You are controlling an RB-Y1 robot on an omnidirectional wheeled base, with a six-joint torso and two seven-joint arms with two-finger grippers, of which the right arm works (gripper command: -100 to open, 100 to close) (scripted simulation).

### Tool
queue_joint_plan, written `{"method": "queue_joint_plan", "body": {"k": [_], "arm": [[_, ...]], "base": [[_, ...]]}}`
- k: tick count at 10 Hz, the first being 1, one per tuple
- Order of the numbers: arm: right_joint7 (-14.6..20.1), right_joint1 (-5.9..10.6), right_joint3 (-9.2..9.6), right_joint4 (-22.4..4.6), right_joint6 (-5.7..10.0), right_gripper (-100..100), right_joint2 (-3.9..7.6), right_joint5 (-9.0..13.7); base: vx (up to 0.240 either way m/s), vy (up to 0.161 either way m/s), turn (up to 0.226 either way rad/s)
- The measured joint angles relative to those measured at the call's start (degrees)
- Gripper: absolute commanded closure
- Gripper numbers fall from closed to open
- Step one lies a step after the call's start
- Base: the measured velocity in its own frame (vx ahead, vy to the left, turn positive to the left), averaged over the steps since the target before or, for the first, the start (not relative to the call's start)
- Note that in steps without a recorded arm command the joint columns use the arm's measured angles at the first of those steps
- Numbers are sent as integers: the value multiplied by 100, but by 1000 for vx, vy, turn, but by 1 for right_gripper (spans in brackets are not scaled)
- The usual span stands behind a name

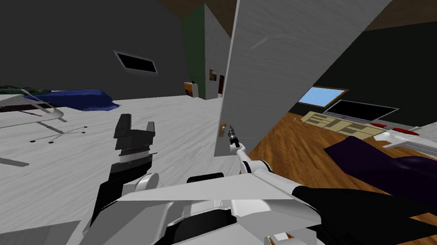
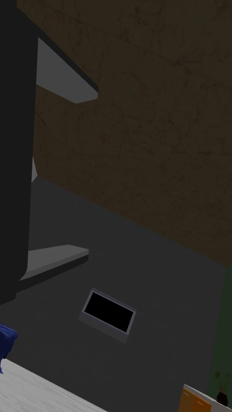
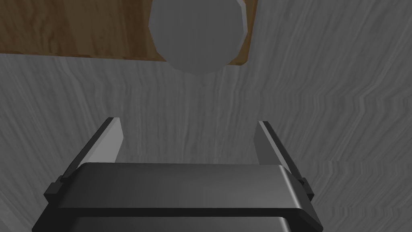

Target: Push the door open

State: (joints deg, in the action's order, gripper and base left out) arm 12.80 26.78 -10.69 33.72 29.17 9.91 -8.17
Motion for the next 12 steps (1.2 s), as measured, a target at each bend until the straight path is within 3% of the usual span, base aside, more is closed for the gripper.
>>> {"method": "queue_joint_plan", "body": {"k": [1,2,4,6,7,8,10,11,12], "arm": [[6,-85,33,187,-72,-100,-48,-31],[27,-193,120,525,-261,-100,-169,-117],[-43,-81,104,317,-188,-100,-257,-157],[-148,-116,174,461,-220,-100,-558,-305],[-229,160,138,-15,-15,-100,-662,-360],[-235,75,198,75,-14,-100,-742,-417],[-201,28,244,323,-178,-100,-781,-447],[-189,-52,315,537,-273,-100,-895,-515],[-230,10,313,452,-248,-100,-1009,-557]], "base": [[-52,-22,-240],[-56,-16,-146],[-38,-19,-136],[-117,-35,-290],[-106,-18,-71],[-34,-1,21],[-27,6,-96],[-103,18,-185],[-75,-2,-119]]}}
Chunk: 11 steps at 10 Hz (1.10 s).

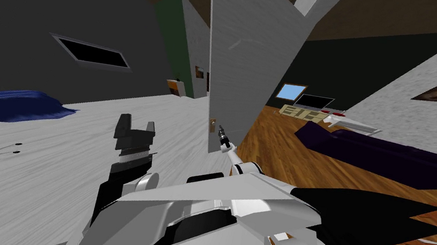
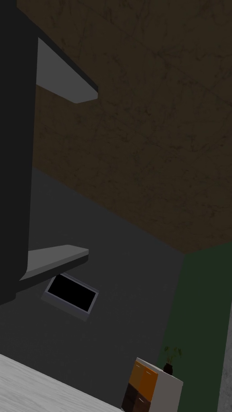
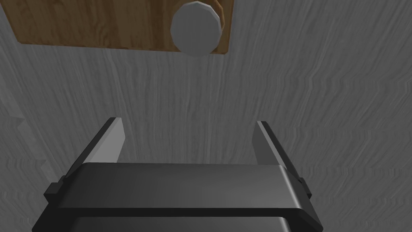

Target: Push the door open

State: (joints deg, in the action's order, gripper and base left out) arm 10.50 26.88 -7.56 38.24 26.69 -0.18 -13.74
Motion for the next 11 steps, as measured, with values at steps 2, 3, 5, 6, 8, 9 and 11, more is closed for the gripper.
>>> {"method": "queue_joint_plan", "body": {"k": [2,3,5,6,8,9,11], "arm": [[-58,5,51,72,-15,-100,-211,-88],[-63,27,50,54,-33,-100,-239,-97],[-71,59,39,-1,-5,-100,-237,-94],[-71,62,38,-7,-1,-100,-238,-94],[-70,62,39,-5,-2,-100,-238,-94],[-70,63,39,-5,-2,-100,-239,-94],[-70,61,38,-6,-2,-100,-237,-94]], "base": [[-18,-26,-72],[0,0,0],[7,9,27],[0,0,0],[-7,-9,-25],[-8,-10,-29],[16,3,14]]}}
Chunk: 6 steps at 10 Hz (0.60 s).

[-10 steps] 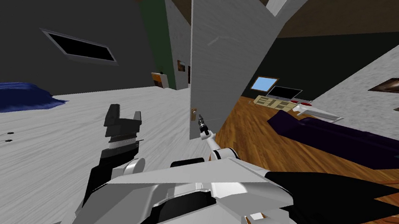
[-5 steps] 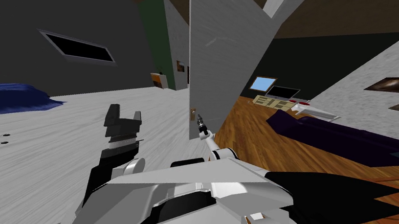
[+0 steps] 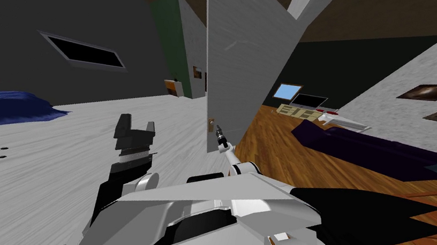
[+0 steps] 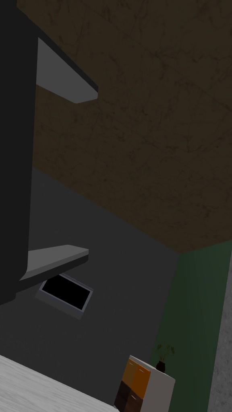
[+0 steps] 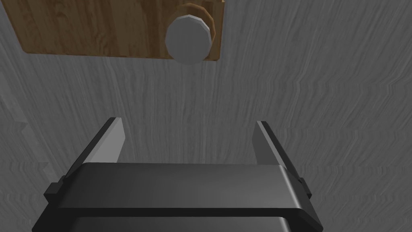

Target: Push the door open

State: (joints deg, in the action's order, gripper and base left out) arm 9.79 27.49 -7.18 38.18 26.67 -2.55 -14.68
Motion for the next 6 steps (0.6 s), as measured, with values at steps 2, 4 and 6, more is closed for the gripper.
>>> {"method": "queue_joint_plan", "body": {"k": [2,4,6], "arm": [[-4,25,-4,-37,4,-100,216,8],[-46,38,4,-70,46,-100,33,27],[-18,14,32,-12,-4,-100,-3,23]], "base": [[-12,16,-21],[5,-4,0],[1,2,5]]}}
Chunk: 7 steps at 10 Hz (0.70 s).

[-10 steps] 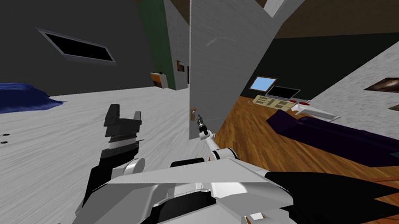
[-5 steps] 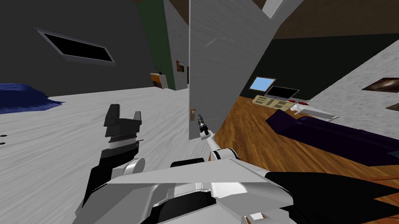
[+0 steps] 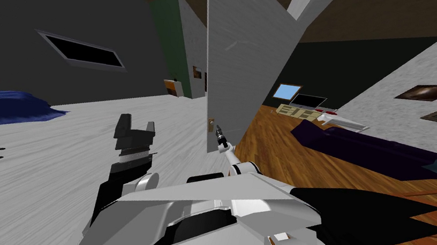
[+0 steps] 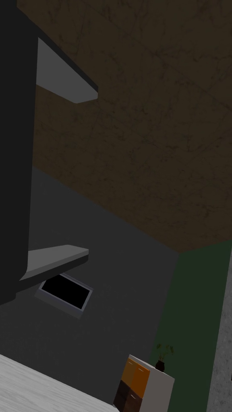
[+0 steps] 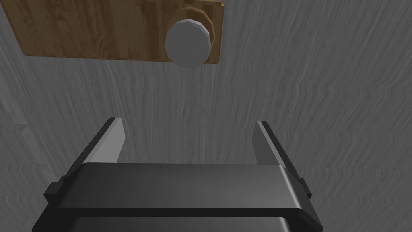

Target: Push the door open

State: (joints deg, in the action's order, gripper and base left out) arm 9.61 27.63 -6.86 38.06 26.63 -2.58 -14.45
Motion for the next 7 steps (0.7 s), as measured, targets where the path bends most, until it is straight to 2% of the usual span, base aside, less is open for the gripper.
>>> {"method": "queue_joint_plan", "body": {"k": [7], "arm": [[2,1,0,-8,11,-100,-2,1]], "base": [[-1,-2,-4]]}}
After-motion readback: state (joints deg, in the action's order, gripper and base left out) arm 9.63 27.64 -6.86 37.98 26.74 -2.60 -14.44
